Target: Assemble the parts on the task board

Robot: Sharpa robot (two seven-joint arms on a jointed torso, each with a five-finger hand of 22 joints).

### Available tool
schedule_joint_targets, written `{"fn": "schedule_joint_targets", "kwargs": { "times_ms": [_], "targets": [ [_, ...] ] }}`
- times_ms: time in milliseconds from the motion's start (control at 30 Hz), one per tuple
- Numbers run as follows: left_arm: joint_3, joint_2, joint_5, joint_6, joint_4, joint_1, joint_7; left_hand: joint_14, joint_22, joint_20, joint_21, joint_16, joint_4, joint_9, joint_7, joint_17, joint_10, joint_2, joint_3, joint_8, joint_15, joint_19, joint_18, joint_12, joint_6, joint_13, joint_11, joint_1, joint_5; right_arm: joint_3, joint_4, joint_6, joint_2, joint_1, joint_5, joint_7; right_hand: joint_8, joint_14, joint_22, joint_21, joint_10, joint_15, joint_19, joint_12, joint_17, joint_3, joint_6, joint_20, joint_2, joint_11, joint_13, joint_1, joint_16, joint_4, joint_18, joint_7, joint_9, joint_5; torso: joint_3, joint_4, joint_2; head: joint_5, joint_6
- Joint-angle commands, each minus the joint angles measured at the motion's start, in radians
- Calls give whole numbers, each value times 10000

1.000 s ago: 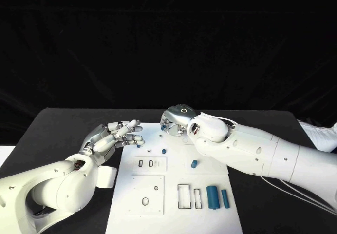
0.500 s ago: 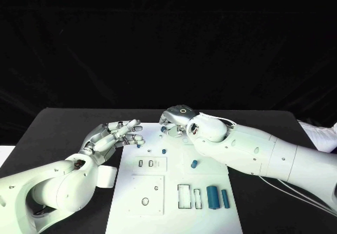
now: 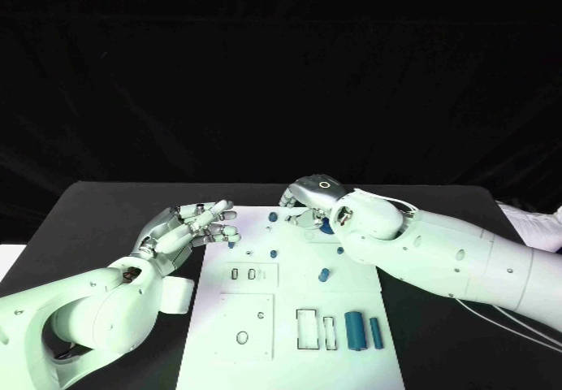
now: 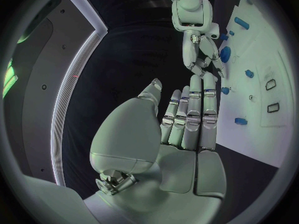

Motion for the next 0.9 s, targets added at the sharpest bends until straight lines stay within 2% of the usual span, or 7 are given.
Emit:
{"fn": "schedule_joint_targets", "kwargs": {
  "times_ms": [33, 200, 300, 333, 467, 633, 900],
  "targets": [
    [6, -31, 75, 254, 31, 13, 49, 12, -16, 41, 45, -62, -78, -15, 18, 19, -60, 52, 12, -41, 35, 7, 181, -52, -70, -6, -5, -41, 22, 59, 390, -193, -447, 1, 1200, -307, 34, 149, 133, 109, 616, -48, 97, 240, 145, -24, 68, -51, -2, -96, 115, -186, 131, 169, -113, 8, 7, 53, -3, -102, -45, -40, 18],
    [5, -68, 88, 287, 38, 13, 33, 12, -16, 41, 45, -62, -78, -15, 18, 19, -60, 52, 12, -41, 35, 7, 181, -52, -70, -6, -5, -41, 22, 188, 989, 244, -1396, 1, 2942, -681, -7, 323, 630, 439, 2622, -413, 347, 1544, 1074, -454, -314, -403, -416, -481, 991, -313, 702, 398, -188, -148, -44, 413, 20, -238, -74, -62, 56],
    [4, -65, 92, 304, 32, 13, 27, 12, -16, 41, 45, -64, -80, -15, 17, 22, -58, 55, 13, -41, 35, 7, 181, -52, -68, -5, -5, -39, 22, 225, 1088, 483, -1703, -1, 3291, -881, 31, 366, 1014, 676, 2735, -481, 510, 2778, 1547, -1011, -582, -572, -559, -574, 2318, -307, 1006, 710, -265, -203, -17, 503, 36, -303, -91, -63, 70],
    [4, -57, 93, 317, 26, 12, 22, 12, -17, 42, 45, -66, -82, -14, 17, 24, -56, 57, 14, -42, 35, 7, 181, -53, -67, -4, -5, -38, 23, 240, 1079, 640, -1835, -10, 3319, -1011, 81, 360, 1137, 755, 2180, -533, 535, 4488, 1706, -1423, -756, -467, -465, -658, 4264, -88, 1130, 968, -328, -177, 7, 751, 43, -329, -97, -83, 96],
    [3, -44, 95, 340, 17, 11, 13, 12, -17, 42, 45, -66, -82, -14, 17, 24, -56, 57, 14, -42, 35, 7, 181, -53, -67, -4, -5, -38, 23, 256, 969, 912, -1967, -54, 3262, -1195, 134, 416, 1406, 915, 1737, -385, 589, 7405, 2263, -2069, -860, -489, -379, -483, 7576, 51, 1442, 1513, -315, -134, 28, 703, 50, -338, -85, -101, 92],
    [3, -28, 95, 360, -11, 10, 4, 12, -17, 42, 45, -66, -82, -14, 17, 24, -56, 57, 14, -42, 35, 7, 181, -53, -67, -4, -5, -38, 23, 263, 868, 1103, -1965, -113, 3086, -1301, 187, 559, 1945, 1230, 2303, -365, 760, 9964, 3320, -2417, -882, -420, -320, -428, 10271, 274, 1976, 1821, -419, -106, 36, 802, 53, -309, -74, -71, 42],
    [2, -11, 96, 370, -42, 9, -10, 12, -17, 42, 45, -66, -82, -14, 17, 24, -56, 57, 14, -42, 35, 7, 181, -53, -67, -4, -5, -38, 23, 265, 752, 1361, -1783, -208, 2918, -1350, 260, 632, 2354, 1461, 2503, -339, 890, 10749, 3869, -2577, -831, -400, -237, -421, 11135, 428, 2240, 1979, -484, -92, 51, 832, 41, -298, -68, -38, -28]
  ]
}}
